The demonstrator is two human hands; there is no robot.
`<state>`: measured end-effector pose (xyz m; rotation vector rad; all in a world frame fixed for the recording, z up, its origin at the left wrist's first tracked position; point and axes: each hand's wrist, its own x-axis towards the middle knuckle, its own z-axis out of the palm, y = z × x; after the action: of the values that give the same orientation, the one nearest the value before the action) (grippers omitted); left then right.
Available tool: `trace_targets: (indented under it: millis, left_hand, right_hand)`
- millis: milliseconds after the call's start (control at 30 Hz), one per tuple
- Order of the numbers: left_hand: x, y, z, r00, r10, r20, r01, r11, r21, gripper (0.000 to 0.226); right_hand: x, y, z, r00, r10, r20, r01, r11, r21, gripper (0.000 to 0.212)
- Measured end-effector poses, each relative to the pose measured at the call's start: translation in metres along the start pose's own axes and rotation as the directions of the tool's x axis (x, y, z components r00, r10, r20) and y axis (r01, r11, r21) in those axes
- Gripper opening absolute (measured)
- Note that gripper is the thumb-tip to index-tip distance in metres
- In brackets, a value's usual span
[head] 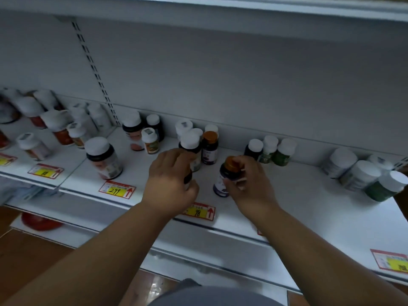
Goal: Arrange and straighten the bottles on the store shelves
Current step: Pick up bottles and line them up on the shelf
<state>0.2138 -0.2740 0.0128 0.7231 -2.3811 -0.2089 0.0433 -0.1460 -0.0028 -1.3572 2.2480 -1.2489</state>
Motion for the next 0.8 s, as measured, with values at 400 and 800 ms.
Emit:
trace_targets:
  millis: [400,800]
  left_hand:
    - [0.0,-0.07,0.004,0.918,0.227,0.326,-0.172,0.967,-0.188,0.059]
    - [0.003,-0.074,0.006,0.92,0.298,0.253,-0.249,0.946,-0.206,0.056]
  right_hand:
    - [-0.013,-0.035,0.082,0.986,-0.058,-0.155,0.039,0.992,-0.122,0.049]
    - [-0.018,-0.044,0.084,0.98,-0.005,-0.2,-0.023,0.99,-0.139,0.047]
